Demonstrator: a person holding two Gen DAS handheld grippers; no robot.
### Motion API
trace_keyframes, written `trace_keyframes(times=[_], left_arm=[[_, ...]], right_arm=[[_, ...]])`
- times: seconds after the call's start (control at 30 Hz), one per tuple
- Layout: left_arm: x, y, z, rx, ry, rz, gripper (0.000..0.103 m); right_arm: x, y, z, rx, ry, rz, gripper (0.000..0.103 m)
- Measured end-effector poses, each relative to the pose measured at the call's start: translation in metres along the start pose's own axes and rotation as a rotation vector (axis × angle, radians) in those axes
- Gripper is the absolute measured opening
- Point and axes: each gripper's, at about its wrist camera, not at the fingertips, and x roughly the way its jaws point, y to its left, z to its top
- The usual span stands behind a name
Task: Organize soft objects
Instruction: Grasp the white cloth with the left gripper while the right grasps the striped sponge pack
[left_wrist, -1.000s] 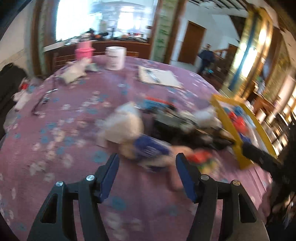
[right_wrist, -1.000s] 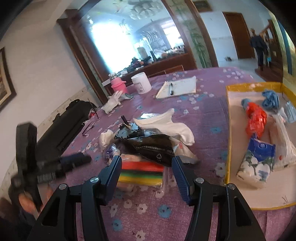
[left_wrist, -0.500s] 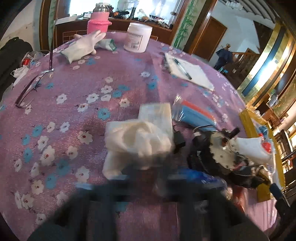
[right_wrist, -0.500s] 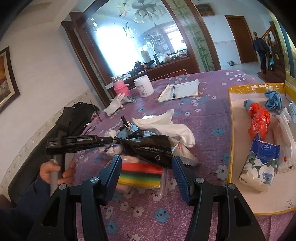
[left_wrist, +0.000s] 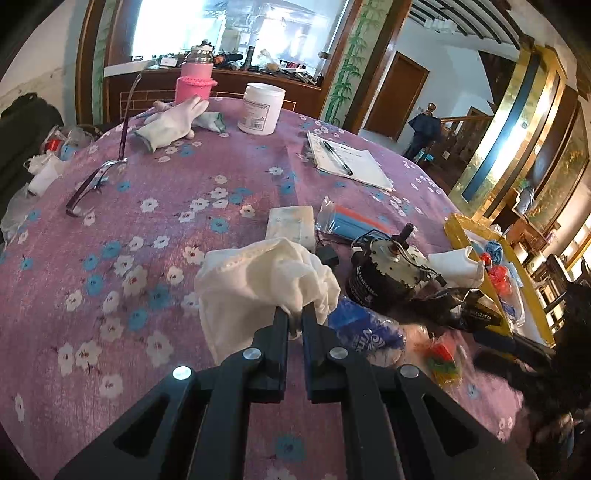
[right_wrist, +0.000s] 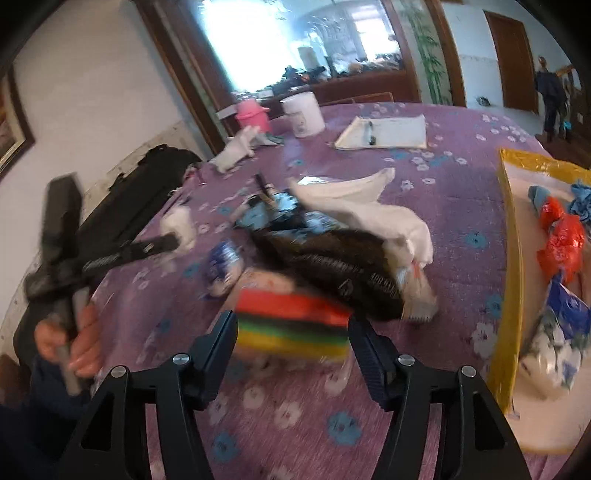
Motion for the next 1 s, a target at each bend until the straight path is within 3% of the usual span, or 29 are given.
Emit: trace_keyframes(times=[0.1, 0.23, 0.3, 0.37, 0.47, 0.67, 0.8, 0.87, 1.0], left_arm=[[0.005, 0.005, -0.002, -0.015, 0.009, 0.000, 0.006], [0.008, 0.010, -0.004, -0.030, 0.008, -0.016, 0.006], [0.009, 0.011, -0.004, -0.034, 0.007, -0.019, 0.007], [0.010, 0.013, -0.004, -0.038, 0.005, -0.029, 0.007], [0.018, 0.013, -0.005, -0.038, 0.023, -0.039, 0.007], [0.015, 0.011, -0.006, -0.023, 0.008, -0.049, 0.007], [0.019, 0.011, -0.006, -0.021, 0.021, -0.047, 0.007], [0.018, 0.010, -0.006, -0.016, 0.016, -0.043, 0.007], [0.018, 0.010, -0.007, -0.012, 0.014, -0.040, 0.007]], right_arm=[[0.019, -0.014, 0.010, 0.060, 0.028, 0.010, 0.069], [0.017, -0.011, -0.004, 0.080, 0.102, 0.097, 0.071], [0.007, 0.006, -0.020, 0.036, 0.161, 0.192, 0.071], [-0.002, 0.022, -0.032, -0.043, 0.191, 0.217, 0.073], [-0.009, 0.047, -0.044, -0.206, 0.208, 0.175, 0.074], [0.001, 0.063, -0.036, -0.367, 0.196, 0.058, 0.074], [0.003, 0.084, -0.020, -0.494, 0.183, 0.081, 0.075], [0.013, 0.099, -0.018, -0.604, 0.223, 0.076, 0.082], [0.034, 0.119, -0.033, -0.789, 0.349, 0.003, 0.084]])
